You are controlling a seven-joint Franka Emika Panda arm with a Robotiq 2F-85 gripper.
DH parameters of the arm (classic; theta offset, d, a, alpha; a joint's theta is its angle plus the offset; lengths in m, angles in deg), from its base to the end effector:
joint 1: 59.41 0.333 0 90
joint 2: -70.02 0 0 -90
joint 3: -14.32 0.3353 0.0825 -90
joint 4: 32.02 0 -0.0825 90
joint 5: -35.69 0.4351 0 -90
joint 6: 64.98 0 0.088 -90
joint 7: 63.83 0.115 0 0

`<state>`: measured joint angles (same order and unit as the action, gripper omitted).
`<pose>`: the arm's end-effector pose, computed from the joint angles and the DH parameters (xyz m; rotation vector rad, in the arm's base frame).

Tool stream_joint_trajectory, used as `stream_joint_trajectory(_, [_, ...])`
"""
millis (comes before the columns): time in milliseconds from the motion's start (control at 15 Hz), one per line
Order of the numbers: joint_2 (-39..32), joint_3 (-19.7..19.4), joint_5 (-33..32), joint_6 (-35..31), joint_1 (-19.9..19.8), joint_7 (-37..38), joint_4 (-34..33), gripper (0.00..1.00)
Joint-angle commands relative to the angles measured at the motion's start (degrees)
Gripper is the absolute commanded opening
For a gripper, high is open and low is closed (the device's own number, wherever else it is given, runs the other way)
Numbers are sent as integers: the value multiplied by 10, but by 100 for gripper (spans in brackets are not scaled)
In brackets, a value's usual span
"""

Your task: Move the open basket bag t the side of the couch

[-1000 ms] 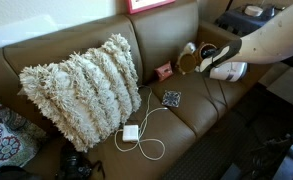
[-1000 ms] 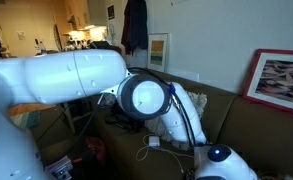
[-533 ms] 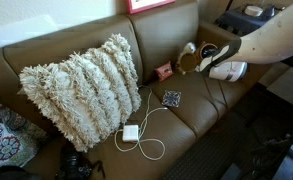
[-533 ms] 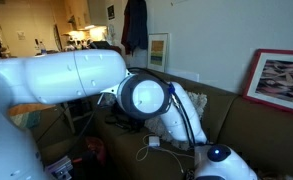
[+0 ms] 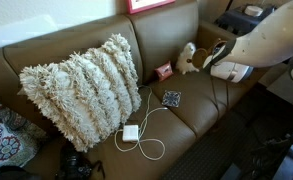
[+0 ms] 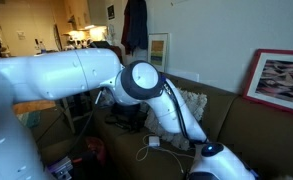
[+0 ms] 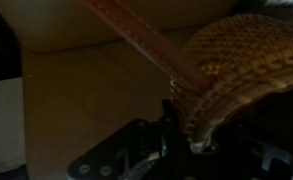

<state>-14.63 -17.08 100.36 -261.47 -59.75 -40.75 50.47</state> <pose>0.5712 -0.3964 -0.0561 1.8654 -1.7738 1.1106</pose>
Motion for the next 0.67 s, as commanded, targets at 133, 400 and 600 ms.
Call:
stream_joint_trajectory(133, [0, -73, 64, 116, 89, 28, 86, 4])
stream_joint_trajectory(400, [0, -96, 15, 219, 116, 101, 93, 4])
stream_joint_trajectory(600, [0, -105, -30, 244, 123, 169, 90, 4])
